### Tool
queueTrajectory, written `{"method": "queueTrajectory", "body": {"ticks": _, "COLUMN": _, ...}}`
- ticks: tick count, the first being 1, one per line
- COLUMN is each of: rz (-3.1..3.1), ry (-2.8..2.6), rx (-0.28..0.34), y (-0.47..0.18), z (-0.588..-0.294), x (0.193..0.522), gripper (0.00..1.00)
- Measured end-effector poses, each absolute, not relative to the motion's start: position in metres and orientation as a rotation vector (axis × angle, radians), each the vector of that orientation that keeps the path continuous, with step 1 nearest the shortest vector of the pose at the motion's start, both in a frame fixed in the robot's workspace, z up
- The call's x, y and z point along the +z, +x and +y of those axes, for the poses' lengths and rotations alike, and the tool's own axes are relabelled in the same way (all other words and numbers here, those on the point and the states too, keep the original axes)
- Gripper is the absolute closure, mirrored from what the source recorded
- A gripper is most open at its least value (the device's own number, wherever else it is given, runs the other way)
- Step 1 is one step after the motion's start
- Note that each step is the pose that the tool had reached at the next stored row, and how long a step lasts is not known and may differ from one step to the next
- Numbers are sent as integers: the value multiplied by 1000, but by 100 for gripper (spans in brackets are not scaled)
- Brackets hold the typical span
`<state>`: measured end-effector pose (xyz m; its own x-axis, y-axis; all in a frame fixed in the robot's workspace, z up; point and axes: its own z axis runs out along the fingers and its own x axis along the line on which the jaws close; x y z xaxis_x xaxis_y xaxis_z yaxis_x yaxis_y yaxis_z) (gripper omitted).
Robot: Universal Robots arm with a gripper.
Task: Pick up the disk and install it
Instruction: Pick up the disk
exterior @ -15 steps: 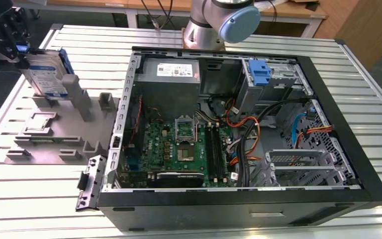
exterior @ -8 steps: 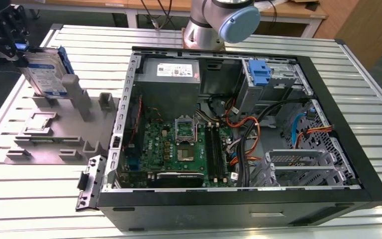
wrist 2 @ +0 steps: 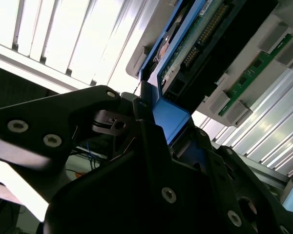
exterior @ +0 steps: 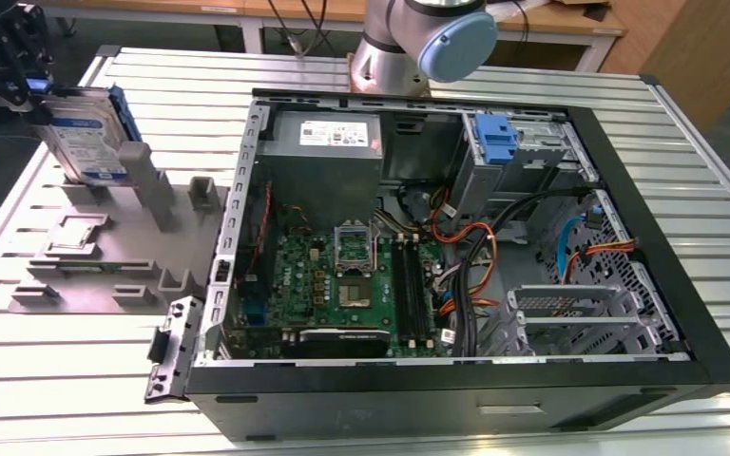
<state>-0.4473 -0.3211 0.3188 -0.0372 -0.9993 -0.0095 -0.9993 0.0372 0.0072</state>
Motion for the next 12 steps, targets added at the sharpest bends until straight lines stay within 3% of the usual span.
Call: {"method": "queueTrajectory", "body": {"ticks": 12, "rz": 2261, "ry": -2178, "rx": 18, "y": -447, "z": -321, "x": 330, "gripper": 63}}
